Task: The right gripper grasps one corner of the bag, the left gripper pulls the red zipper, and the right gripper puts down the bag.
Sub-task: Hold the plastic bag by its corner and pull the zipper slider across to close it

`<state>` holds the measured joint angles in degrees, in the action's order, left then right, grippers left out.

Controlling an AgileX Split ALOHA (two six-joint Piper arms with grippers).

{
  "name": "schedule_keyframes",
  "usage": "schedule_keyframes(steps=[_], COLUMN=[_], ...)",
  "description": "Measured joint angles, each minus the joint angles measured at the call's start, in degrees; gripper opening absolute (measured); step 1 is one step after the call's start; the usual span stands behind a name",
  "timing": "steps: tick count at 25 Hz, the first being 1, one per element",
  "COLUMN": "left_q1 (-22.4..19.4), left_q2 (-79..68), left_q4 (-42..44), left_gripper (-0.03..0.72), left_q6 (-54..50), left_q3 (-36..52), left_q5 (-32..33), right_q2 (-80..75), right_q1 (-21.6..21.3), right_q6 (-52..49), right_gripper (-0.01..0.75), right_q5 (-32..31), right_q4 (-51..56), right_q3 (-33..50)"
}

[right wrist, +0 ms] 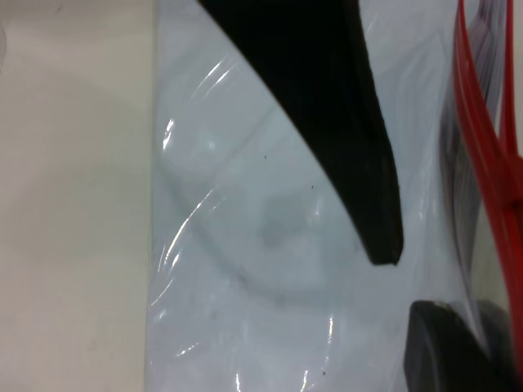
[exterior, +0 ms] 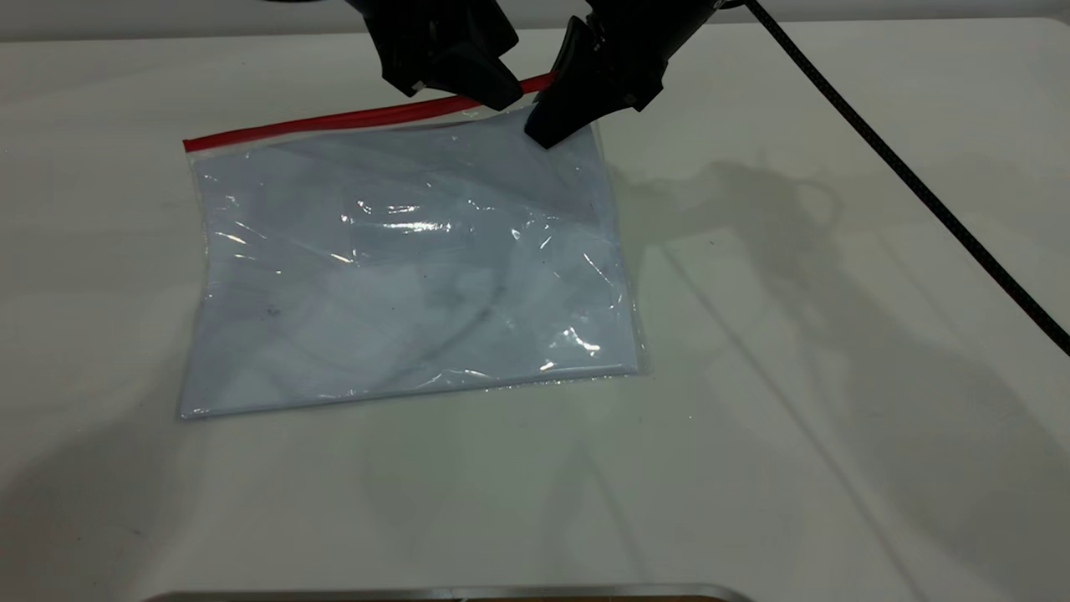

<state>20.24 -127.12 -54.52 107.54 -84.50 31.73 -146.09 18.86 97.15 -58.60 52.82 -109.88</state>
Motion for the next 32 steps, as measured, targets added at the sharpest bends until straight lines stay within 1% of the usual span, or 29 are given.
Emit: schedule_keyframes(steps=[8, 15, 18, 21, 27, 29, 30, 32], left_q1=[0.0, 0.0, 0.0, 0.0, 0.0, 0.0, 0.0, 0.0], left_q2=[-0.3, -2.0, -2.0, -2.0, -2.0, -2.0, -2.0, -2.0], left_q4=[2.0, 2.1, 2.0, 2.0, 2.0, 1.9, 1.8, 1.7], left_gripper=[0.452, 0.436, 0.416, 0.352, 0.133, 0.077, 0.060, 0.053], left_q6=[-2.1, -2.1, -2.1, -2.1, -1.9, -1.9, -2.0, -2.0], left_q3=[0.0, 0.0, 0.0, 0.0, 0.0, 0.0, 0.0, 0.0], left_q5=[-0.4, -0.7, -0.8, -0.9, -1.8, -1.9, -1.9, -2.0], right_q2=[0.0, 0.0, 0.0, 0.0, 0.0, 0.0, 0.0, 0.0], right_q1=[0.0, 0.0, 0.0, 0.0, 0.0, 0.0, 0.0, 0.0], right_q6=[-0.4, -0.5, -0.5, -0.5, -0.5, -0.5, -0.5, -0.9], right_gripper=[0.033, 0.033, 0.033, 0.033, 0.033, 0.033, 0.033, 0.033], right_q5=[0.0, 0.0, 0.0, 0.0, -0.1, -0.2, -0.2, -0.2], right_q4=[-0.2, -0.4, -0.5, -0.5, -0.6, -0.6, -0.6, -0.6], right_q3=[0.0, 0.0, 0.0, 0.0, 0.0, 0.0, 0.0, 0.0])
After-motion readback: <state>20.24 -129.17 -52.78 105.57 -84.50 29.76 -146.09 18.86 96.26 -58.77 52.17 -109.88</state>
